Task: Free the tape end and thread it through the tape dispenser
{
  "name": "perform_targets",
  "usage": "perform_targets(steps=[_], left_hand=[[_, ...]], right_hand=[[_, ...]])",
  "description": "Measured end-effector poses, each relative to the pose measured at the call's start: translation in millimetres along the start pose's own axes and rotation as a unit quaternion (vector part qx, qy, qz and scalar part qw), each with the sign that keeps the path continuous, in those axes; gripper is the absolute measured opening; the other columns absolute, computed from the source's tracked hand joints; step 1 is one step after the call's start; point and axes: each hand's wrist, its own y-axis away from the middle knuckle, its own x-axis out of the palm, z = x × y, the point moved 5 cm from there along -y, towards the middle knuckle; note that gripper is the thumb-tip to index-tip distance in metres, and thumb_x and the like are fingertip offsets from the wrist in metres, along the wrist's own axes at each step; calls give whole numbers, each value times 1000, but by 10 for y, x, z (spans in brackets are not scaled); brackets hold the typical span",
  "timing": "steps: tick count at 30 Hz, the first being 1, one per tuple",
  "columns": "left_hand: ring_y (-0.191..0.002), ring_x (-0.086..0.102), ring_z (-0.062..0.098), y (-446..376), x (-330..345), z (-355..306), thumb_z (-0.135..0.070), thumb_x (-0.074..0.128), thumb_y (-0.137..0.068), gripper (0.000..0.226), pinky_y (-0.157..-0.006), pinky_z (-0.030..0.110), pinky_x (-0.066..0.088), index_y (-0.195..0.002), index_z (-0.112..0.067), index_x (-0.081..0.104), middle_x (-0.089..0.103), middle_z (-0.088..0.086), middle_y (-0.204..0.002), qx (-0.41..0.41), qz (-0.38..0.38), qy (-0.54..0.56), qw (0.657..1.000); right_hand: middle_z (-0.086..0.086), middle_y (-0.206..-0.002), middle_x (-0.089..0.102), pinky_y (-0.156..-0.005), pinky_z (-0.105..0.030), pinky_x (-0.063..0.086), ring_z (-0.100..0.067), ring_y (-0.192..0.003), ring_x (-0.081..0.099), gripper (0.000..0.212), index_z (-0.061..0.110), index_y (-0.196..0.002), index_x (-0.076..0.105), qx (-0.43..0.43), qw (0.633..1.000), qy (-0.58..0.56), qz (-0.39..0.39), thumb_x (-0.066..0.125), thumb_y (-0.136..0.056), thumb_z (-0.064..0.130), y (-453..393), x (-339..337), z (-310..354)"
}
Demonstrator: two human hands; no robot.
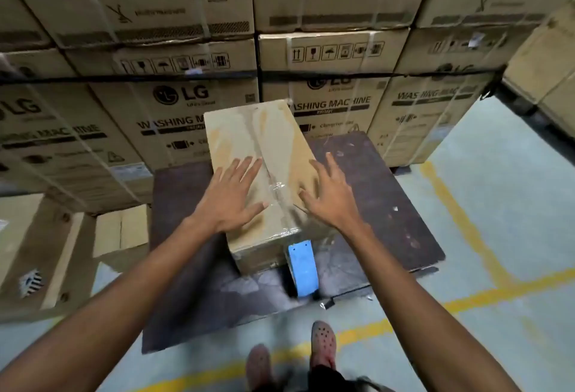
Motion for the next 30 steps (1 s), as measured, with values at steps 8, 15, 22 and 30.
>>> perform_targets(steps=[8, 15, 22, 30], left_hand=[[-170, 7, 28, 102, 519, -92, -83, 31, -92, 103, -135, 56, 3, -174, -29, 1, 9, 3, -184, 47, 62, 10, 997], [-170, 9, 26, 166, 797, -69, -83, 27, -94, 98, -135, 54, 4, -174, -31, 7, 13, 0, -183, 83, 111, 1, 990], [-170, 2, 31, 198, 948, 9, -82, 28, -97, 89, -135, 59, 0, -172, -41, 7, 0, -3, -183, 126, 113, -39, 985], [-170, -2, 32, 138, 962, -19, -86, 26, -97, 86, -134, 63, -1, -170, -48, 2, -5, -4, -182, 165, 120, -57, 977]], right_hand=[[-9, -179, 4, -127, -63, 18, -37, -165, 4, 79, 29, -163, 31, 59, 996, -60, -24, 64, -95, 52, 418, 424, -353], [-8, -179, -9, -130, -50, 14, -33, -165, -5, 95, 27, -169, 12, 101, 985, -133, -44, 70, -96, 42, 887, 753, -507], [5, -178, -13, -123, -23, 16, -5, -161, -1, 110, 28, -169, -2, 138, 959, -246, -24, 78, -94, 37, 1257, 1136, -694], [-9, -101, 73, -66, -14, 53, -17, -89, 69, 38, 8, -111, 64, 250, 891, -376, 53, 81, -92, 36, 1402, 1514, -908]])
